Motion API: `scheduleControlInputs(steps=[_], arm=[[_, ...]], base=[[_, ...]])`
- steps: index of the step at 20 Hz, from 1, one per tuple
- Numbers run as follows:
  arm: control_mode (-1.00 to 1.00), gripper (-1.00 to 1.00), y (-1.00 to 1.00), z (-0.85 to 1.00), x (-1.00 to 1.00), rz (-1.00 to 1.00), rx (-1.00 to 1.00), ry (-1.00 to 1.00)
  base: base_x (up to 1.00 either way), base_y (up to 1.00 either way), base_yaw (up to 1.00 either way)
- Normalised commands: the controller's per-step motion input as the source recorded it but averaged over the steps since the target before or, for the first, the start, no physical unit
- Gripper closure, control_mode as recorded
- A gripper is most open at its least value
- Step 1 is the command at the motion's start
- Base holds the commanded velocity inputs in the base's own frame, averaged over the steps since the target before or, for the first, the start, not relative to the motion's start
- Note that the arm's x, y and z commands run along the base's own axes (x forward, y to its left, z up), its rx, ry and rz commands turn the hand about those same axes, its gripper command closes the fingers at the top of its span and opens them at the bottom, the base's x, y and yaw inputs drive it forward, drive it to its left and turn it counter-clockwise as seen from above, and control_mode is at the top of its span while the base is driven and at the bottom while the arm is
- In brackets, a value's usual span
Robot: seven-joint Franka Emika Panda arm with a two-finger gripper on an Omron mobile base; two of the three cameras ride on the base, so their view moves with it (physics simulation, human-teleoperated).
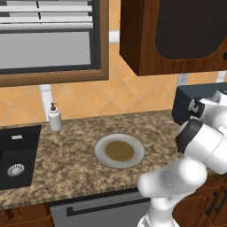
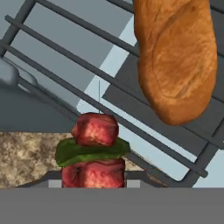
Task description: Pick up the kebab skewer and baguette bread, and place them inside the toaster oven. Close the toaster oven door and start by setting the timer.
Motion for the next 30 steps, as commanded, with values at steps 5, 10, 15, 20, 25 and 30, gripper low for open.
scheduleControlInputs(steps=[5, 10, 15, 20, 25, 30], arm=[[-1.0, 1.0, -0.88, 0.23, 0.32, -0.29, 0.0, 0.0], [-1.0, 1.0, -0.64, 0.03, 0.19, -0.25, -0.01, 0.01], [-1.0, 1.0, -0.24, 0.19, -0.05, -0.15, -0.01, 0.0], [-1.0, 1.0, -0.71, 0.0, 0.0, -0.17, -0.04, -0.01], [-1.0, 1.0, -0.74, 0.0, 0.01, -0.18, -0.08, -0.02], [-1.0, 1.0, -0.68, 0.0, 0.01, -0.2, -0.14, -0.07]], base=[[0.0, 0.0, 0.0], [0.0, 0.0, 0.0], [0.0, 0.0, 0.0], [0.0, 0.0, 0.0], [0.0, 0.0, 0.0], [0.0, 0.0, 0.0]])
